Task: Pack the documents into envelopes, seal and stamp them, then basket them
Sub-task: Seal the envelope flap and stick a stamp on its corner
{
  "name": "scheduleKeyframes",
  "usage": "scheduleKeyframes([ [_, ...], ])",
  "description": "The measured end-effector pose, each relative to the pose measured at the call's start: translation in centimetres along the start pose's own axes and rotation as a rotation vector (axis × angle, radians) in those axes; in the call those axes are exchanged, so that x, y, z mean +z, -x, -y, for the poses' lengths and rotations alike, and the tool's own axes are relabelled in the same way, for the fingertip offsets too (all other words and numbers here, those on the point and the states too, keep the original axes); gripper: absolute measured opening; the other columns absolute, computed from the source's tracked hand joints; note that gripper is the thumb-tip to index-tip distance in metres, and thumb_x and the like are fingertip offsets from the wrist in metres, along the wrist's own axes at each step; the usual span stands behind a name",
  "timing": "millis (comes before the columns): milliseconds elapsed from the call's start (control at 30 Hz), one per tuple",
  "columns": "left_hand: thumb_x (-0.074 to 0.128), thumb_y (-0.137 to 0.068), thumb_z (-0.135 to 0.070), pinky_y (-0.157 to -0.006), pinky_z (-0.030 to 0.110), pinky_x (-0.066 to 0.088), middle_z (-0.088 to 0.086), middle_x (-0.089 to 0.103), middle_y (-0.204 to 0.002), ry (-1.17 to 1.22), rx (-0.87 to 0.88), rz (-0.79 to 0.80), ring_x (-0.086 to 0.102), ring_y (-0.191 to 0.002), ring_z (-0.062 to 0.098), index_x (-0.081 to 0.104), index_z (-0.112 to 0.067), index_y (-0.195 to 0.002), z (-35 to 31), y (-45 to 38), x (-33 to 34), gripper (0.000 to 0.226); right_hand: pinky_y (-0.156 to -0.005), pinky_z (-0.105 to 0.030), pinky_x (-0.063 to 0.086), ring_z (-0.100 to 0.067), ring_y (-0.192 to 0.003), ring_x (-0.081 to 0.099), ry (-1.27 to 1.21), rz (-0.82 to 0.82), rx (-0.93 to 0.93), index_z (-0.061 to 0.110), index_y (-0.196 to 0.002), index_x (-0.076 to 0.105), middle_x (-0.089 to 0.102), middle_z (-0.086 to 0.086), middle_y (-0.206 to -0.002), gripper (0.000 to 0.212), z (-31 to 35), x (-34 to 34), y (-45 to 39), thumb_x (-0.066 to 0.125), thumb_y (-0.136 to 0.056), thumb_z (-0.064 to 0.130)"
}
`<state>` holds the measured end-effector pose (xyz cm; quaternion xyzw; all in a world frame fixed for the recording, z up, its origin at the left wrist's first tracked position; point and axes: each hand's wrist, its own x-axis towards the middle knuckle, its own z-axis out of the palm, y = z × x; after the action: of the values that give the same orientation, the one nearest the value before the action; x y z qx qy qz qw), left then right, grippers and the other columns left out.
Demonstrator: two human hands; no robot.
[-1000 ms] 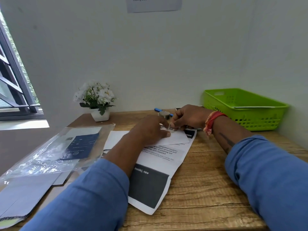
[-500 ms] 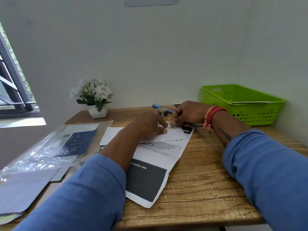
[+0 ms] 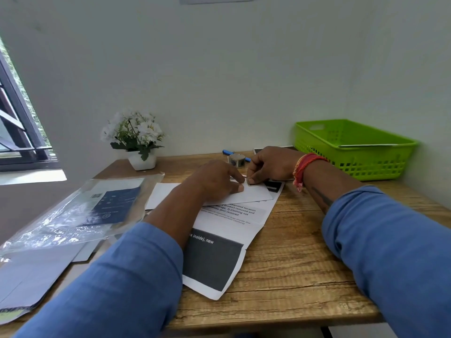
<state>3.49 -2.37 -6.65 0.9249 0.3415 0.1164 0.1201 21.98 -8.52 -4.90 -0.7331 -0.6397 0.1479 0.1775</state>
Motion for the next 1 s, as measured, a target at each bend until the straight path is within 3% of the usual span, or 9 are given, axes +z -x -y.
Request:
scheduleKeyframes([
  [167,0.069,-0.093,-0.042,-0.100,0.031,0.042,-0.005,0.063,-0.132,-0.007,-0.001,-0.004,0.056,-0.120,0.015,0.062,-0.042,-0.130,0.0,-0.2,0.2,0.038,-0.064,-0.024,0.037,-0.006,-0.084,0.053,0.119,-0.036,0.080,0.023,-0.104,0.068,0.059,0.013,-0.093,0.035,0.2,0.0,-0.2,0.082,-0.078,0.043],
  [233,0.065,-0.096,-0.040,-0.103,0.034,0.041,-0.004,0.060,-0.138,-0.048,0.027,0.016,0.053,-0.125,0.018,0.053,-0.044,-0.140,-0.2,-0.2,0.2,0.046,-0.065,-0.026,0.037,-0.012,-0.092,0.055,0.136,-0.037,0.110,0.023,-0.103,0.066,0.061,0.008,-0.100,0.040,0.0,-0.1,-0.1,0.081,-0.077,0.048],
  [333,0.053,-0.102,-0.040,-0.108,0.039,0.036,0.001,0.054,-0.144,-0.153,0.049,0.072,0.045,-0.132,0.021,0.052,-0.049,-0.140,-0.7,-0.3,0.3,0.039,-0.068,-0.028,0.039,-0.017,-0.099,0.057,0.149,-0.022,0.148,0.022,-0.098,0.067,0.065,0.004,-0.106,0.040,-0.2,-0.2,0.0,0.080,-0.076,0.052],
  [500,0.047,-0.104,-0.037,-0.113,0.044,0.032,0.004,0.048,-0.148,-0.180,0.044,0.096,0.038,-0.139,0.024,0.052,-0.048,-0.141,-1.0,-0.3,0.2,0.038,-0.089,-0.035,0.044,-0.019,-0.108,0.058,0.151,0.075,0.177,0.024,-0.100,0.068,0.066,0.005,-0.107,0.046,-0.3,-0.9,0.4,0.080,-0.072,0.058],
  [633,0.047,-0.105,-0.037,-0.113,0.044,0.029,0.003,0.049,-0.149,-0.200,0.071,0.100,0.037,-0.140,0.024,0.052,-0.046,-0.141,-0.9,-0.1,0.1,0.038,-0.088,-0.036,0.046,-0.023,-0.107,0.061,0.228,-0.003,0.194,0.015,-0.108,0.068,0.067,-0.004,-0.111,0.050,-0.3,-0.3,0.3,0.066,-0.086,0.059],
  [733,0.047,-0.104,-0.038,-0.113,0.043,0.029,0.003,0.049,-0.149,-0.193,0.076,0.098,0.038,-0.139,0.024,0.053,-0.047,-0.140,-0.8,-0.1,0.0,0.037,-0.084,-0.033,0.047,-0.024,-0.108,0.063,0.267,-0.002,0.219,0.009,-0.115,0.066,0.067,-0.007,-0.115,0.053,0.1,0.0,-0.1,0.066,-0.088,0.055],
  [833,0.047,-0.105,-0.037,-0.112,0.041,0.031,0.003,0.049,-0.149,-0.196,0.079,0.107,0.040,-0.138,0.024,0.053,-0.047,-0.141,-0.8,-0.2,0.1,0.038,-0.078,-0.032,0.046,-0.022,-0.102,0.064,0.280,-0.014,0.233,0.010,-0.111,0.067,0.068,-0.006,-0.112,0.044,-0.1,0.0,-0.3,0.063,-0.092,0.049],
  [1000,0.047,-0.105,-0.038,-0.113,0.044,0.030,0.002,0.052,-0.146,-0.201,0.073,0.083,0.039,-0.138,0.025,0.055,-0.046,-0.139,-0.7,-0.3,0.3,0.037,-0.070,-0.029,0.045,-0.021,-0.085,0.060,0.349,-0.006,0.229,0.008,-0.102,0.068,0.067,-0.007,-0.100,0.048,0.0,0.6,-0.9,0.059,-0.092,0.055],
])
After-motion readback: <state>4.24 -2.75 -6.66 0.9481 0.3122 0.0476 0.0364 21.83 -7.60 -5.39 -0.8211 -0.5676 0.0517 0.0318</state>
